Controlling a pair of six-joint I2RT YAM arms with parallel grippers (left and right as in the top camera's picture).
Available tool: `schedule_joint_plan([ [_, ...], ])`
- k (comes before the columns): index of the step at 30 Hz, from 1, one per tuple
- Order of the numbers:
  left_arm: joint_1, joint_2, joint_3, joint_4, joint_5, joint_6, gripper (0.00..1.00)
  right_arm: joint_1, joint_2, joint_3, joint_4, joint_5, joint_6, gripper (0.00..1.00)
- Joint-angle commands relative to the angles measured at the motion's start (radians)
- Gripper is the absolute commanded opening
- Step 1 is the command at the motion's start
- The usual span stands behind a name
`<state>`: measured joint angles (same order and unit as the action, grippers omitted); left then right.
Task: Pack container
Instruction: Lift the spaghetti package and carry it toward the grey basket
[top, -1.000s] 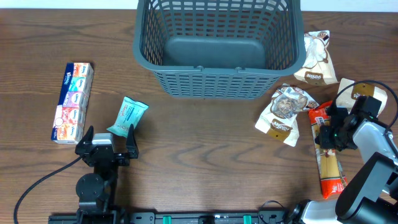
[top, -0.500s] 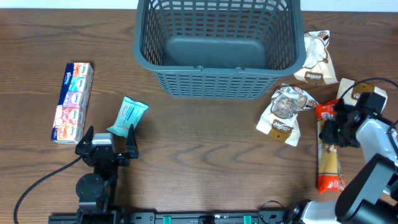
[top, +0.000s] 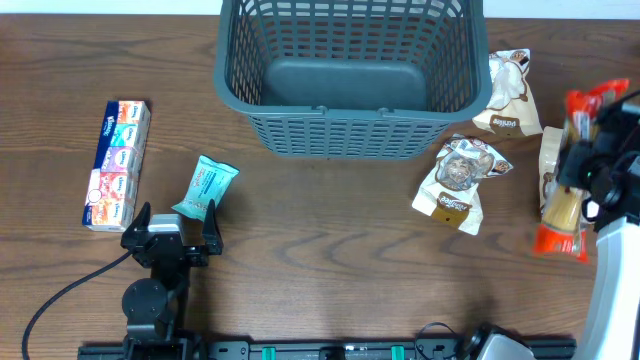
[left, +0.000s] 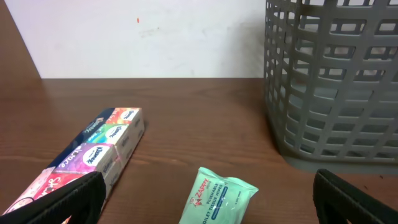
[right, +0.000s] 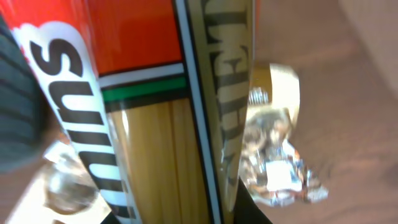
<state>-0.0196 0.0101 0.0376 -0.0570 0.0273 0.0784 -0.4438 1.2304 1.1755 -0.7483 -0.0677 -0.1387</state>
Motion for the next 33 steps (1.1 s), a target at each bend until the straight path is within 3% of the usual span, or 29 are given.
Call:
schedule_joint_plan([
  [1, 0.002, -0.007, -0.032, -0.012, 0.017, -0.005, 0.99, 0.055, -0.035, 0.145, 0.004, -0.043, 0.029, 0.01],
  [11, 0.002, -0.007, -0.032, -0.012, 0.017, -0.005, 0.99, 0.257, 0.101, 0.584, 0.003, -0.135, 0.005, 0.01],
  [16, 0.002, -0.007, -0.032, -0.012, 0.018, -0.005, 0.99, 0.406, 0.204, 0.769, 0.002, -0.179, -0.073, 0.01],
  [18, 0.002, -0.007, -0.032, -0.012, 0.017, -0.005, 0.99, 0.483, 0.242, 0.827, -0.008, -0.217, -0.172, 0.01],
  [23, 0.002, -0.007, -0.032, -0.012, 0.017, -0.005, 0.99, 0.651, 0.313, 0.897, -0.006, -0.227, -0.345, 0.01],
  [33, 0.002, -0.007, -0.032, -0.012, 0.017, -0.005, 0.99, 0.79, 0.418, 0.906, -0.05, -0.169, -0.444, 0.01],
])
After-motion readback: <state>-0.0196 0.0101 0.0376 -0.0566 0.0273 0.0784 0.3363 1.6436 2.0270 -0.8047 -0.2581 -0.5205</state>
